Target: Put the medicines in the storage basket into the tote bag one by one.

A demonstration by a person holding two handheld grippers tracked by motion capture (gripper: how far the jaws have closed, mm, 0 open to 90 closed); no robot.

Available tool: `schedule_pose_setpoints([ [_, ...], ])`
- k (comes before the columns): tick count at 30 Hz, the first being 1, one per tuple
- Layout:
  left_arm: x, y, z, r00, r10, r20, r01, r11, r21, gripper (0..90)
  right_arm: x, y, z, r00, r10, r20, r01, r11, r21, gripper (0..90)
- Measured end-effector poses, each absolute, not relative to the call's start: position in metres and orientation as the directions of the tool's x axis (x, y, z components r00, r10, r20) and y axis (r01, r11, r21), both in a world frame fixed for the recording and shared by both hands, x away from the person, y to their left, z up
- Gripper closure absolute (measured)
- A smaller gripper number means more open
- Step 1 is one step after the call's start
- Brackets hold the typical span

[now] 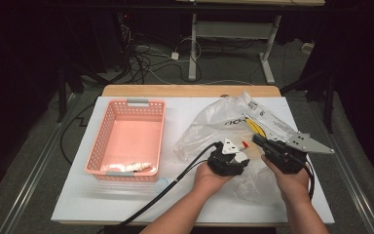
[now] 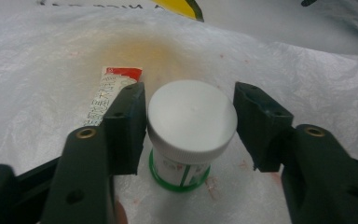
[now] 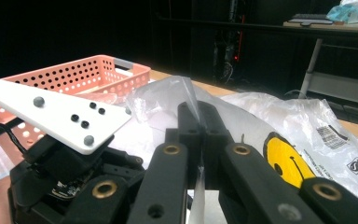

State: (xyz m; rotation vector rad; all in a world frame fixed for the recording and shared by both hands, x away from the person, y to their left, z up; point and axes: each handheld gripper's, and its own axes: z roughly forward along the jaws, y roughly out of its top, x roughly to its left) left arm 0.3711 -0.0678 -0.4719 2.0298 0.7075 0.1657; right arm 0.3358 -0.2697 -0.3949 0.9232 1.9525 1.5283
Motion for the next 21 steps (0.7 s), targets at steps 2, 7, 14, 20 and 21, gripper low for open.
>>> schedule_pose_setpoints([
  [2, 0.371, -0.066, -0.470, 0.825, 0.540, -0.166, 0.420, -0.390, 0.819, 40.0, 0.336, -0.270, -0.395, -0.650, 0.759, 0.029, 0.211, 0.144, 0.967, 90.0],
  [7, 0.362, -0.055, -0.466, 0.832, 0.529, -0.170, 0.416, -0.392, 0.820, 36.3, 0.335, -0.270, -0.395, -0.649, 0.760, 0.028, 0.211, 0.145, 0.967, 90.0],
  [14, 0.346, -0.028, -0.461, 0.833, 0.526, -0.174, 0.414, -0.382, 0.826, 32.1, 0.334, -0.270, -0.395, -0.650, 0.760, 0.022, 0.209, 0.152, 0.966, 90.0],
  [20, 0.334, -0.009, -0.459, 0.842, 0.504, -0.191, 0.424, -0.401, 0.812, 21.1, 0.334, -0.268, -0.395, -0.649, 0.760, 0.021, 0.210, 0.154, 0.965, 90.0],
  [21, 0.330, -0.006, -0.459, 0.846, 0.499, -0.188, 0.421, -0.410, 0.809, 19.1, 0.334, -0.268, -0.395, -0.649, 0.761, 0.022, 0.213, 0.153, 0.965, 90.0],
])
